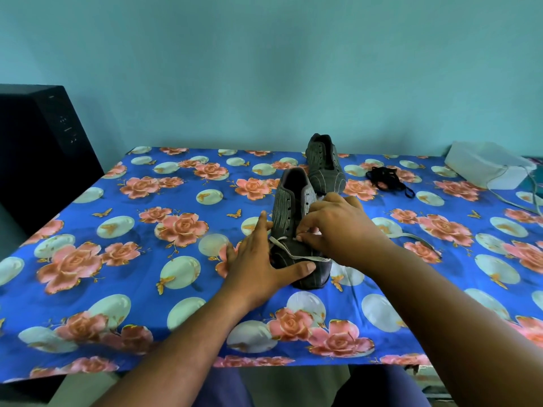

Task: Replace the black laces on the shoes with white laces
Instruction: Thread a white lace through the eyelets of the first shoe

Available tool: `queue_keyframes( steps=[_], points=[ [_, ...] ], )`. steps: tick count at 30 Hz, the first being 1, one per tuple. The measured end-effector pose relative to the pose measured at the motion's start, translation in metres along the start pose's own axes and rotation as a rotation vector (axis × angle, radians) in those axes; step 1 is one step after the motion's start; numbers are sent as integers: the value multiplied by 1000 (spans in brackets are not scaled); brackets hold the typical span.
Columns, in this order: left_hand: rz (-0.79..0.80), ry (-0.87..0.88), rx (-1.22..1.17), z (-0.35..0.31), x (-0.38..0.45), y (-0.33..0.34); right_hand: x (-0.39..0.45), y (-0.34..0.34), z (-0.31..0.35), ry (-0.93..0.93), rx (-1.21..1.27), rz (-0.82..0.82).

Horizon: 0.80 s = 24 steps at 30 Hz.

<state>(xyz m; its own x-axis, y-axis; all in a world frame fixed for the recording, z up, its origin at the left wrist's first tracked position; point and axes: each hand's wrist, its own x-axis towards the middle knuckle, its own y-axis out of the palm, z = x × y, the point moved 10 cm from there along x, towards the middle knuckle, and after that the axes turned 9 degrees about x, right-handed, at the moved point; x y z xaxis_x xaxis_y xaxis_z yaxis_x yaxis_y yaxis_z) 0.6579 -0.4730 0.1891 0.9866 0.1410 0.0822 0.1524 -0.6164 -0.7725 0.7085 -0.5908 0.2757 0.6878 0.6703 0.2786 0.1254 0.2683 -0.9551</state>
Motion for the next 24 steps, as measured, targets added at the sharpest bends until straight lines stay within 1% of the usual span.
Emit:
queue_keyframes(
  steps=[4,6,7,9,12,14,16,17,19,22,24],
  points=[
    [-8,9,-16,0,0,-1,-1,2,1,-12,16,-8],
    [-15,6,-17,0,-1,-1,-2,5,-6,-7,87,-7],
    [-20,4,-17,0,-1,-2,-2,4,-11,-1,157,-31],
    [-28,3,-9,-1,-3,-2,-2,-6,-31,40,296,-160],
    [-18,-7,46,0,-4,0,-8,-24,-84,254,419,-354],
    [-1,-8,109,1,-3,3,-16,-30,-120,424,384,-430],
    [29,-21,173,1,-2,5,-23,-27,-136,546,313,-389],
    [50,-30,213,2,-1,7,-24,-21,-136,561,280,-343],
    [97,-39,295,3,2,12,-21,-13,-118,478,223,-277],
    [118,-28,325,1,3,16,-18,-20,-67,163,184,-282],
    [118,-12,305,-1,2,16,-14,-15,-36,-35,117,-205]
  ],
)
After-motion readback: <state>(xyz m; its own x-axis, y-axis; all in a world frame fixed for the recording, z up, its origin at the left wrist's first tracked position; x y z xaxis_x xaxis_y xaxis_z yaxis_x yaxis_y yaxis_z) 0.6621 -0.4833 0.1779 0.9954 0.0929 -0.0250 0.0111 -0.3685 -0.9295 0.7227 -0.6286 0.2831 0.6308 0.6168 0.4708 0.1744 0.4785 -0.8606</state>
